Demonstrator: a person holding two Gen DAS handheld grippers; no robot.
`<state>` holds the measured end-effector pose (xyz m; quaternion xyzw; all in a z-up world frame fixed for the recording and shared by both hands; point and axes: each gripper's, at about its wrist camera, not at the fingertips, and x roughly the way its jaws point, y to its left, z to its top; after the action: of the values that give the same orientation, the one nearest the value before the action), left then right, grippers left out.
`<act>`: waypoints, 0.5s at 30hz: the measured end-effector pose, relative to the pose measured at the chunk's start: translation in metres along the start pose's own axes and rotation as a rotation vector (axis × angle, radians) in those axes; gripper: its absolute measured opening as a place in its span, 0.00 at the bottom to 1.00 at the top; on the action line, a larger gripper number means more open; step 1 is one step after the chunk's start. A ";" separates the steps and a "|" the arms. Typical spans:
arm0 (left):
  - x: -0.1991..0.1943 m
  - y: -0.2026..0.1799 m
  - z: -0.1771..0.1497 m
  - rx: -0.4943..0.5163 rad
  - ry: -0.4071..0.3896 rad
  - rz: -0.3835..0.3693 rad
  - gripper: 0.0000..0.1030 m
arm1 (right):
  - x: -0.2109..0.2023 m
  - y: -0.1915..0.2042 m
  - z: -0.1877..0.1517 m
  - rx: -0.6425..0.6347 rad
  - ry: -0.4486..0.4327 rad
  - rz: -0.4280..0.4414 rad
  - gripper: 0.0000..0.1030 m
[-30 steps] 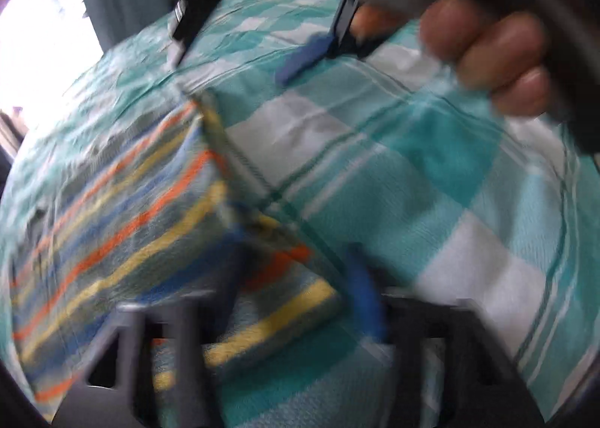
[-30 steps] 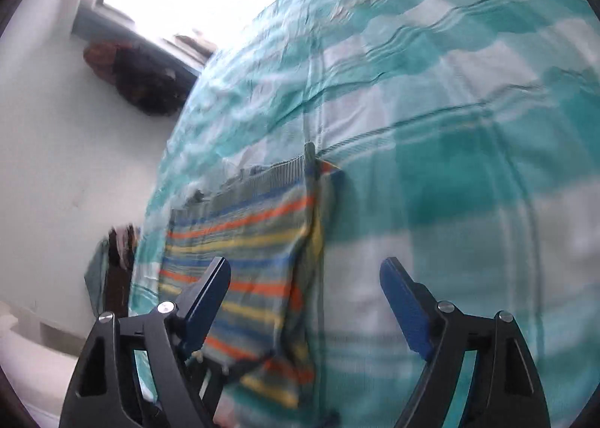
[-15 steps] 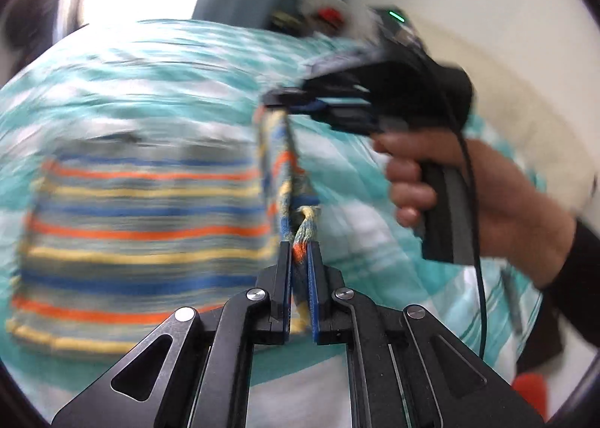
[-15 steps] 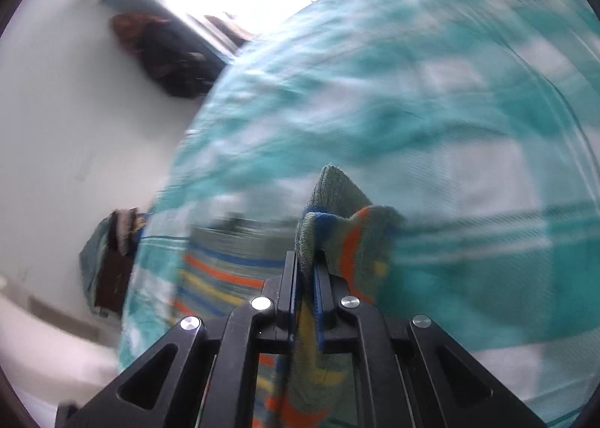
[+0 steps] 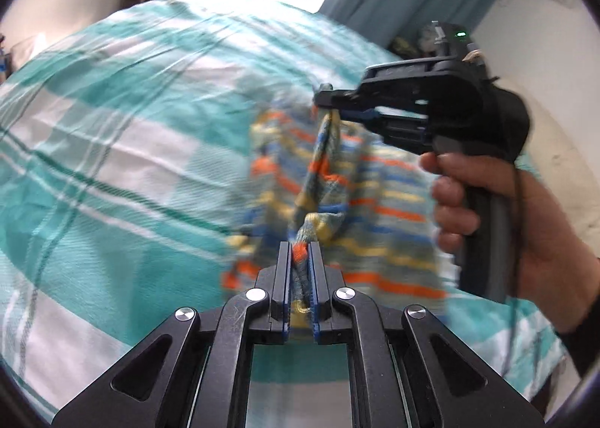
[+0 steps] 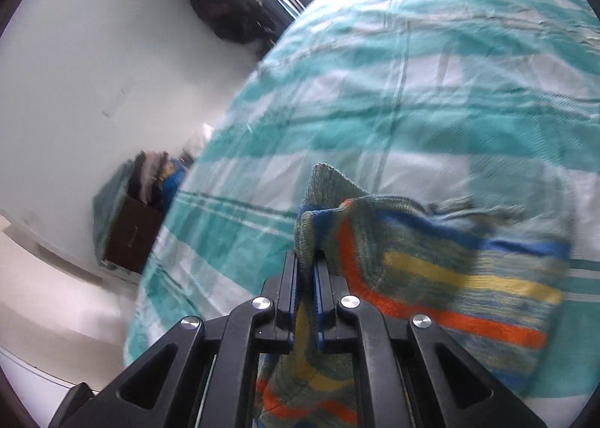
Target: Fold small clothes
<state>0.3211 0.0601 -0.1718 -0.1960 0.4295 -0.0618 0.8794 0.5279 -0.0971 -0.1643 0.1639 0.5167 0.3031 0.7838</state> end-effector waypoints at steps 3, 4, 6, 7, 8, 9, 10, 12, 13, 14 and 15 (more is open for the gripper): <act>0.003 0.024 0.002 -0.046 0.019 0.032 0.08 | -0.001 -0.014 -0.007 0.081 -0.031 0.037 0.32; -0.005 0.032 0.000 -0.075 0.023 0.026 0.19 | -0.009 -0.013 -0.008 0.088 -0.050 0.051 0.39; -0.021 0.041 -0.001 -0.105 0.007 0.013 0.45 | -0.041 -0.020 -0.014 0.086 -0.107 0.076 0.42; -0.023 0.044 0.001 -0.106 -0.012 0.015 0.54 | -0.060 -0.025 -0.020 0.066 -0.121 0.076 0.42; -0.035 0.043 0.001 -0.096 -0.046 0.004 0.54 | -0.069 -0.024 -0.023 0.044 -0.122 0.060 0.42; -0.040 0.042 0.003 -0.084 -0.053 -0.018 0.54 | -0.087 -0.024 -0.034 -0.009 -0.120 0.018 0.42; -0.039 0.041 0.007 -0.070 -0.050 -0.048 0.54 | -0.101 -0.024 -0.046 -0.067 -0.111 -0.025 0.42; -0.034 0.032 0.018 -0.033 -0.028 -0.112 0.54 | -0.124 -0.021 -0.083 -0.189 -0.071 -0.109 0.42; -0.024 0.026 0.031 -0.008 -0.010 -0.143 0.54 | -0.131 -0.021 -0.099 -0.211 -0.058 -0.124 0.42; -0.012 0.019 0.044 0.011 0.025 -0.184 0.54 | -0.138 -0.023 -0.117 -0.217 -0.048 -0.135 0.42; 0.002 0.015 0.058 0.013 0.054 -0.224 0.54 | -0.145 -0.025 -0.139 -0.208 -0.040 -0.133 0.42</act>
<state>0.3669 0.0901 -0.1465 -0.2353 0.4281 -0.1678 0.8563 0.3682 -0.2175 -0.1325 0.0529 0.4763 0.2992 0.8251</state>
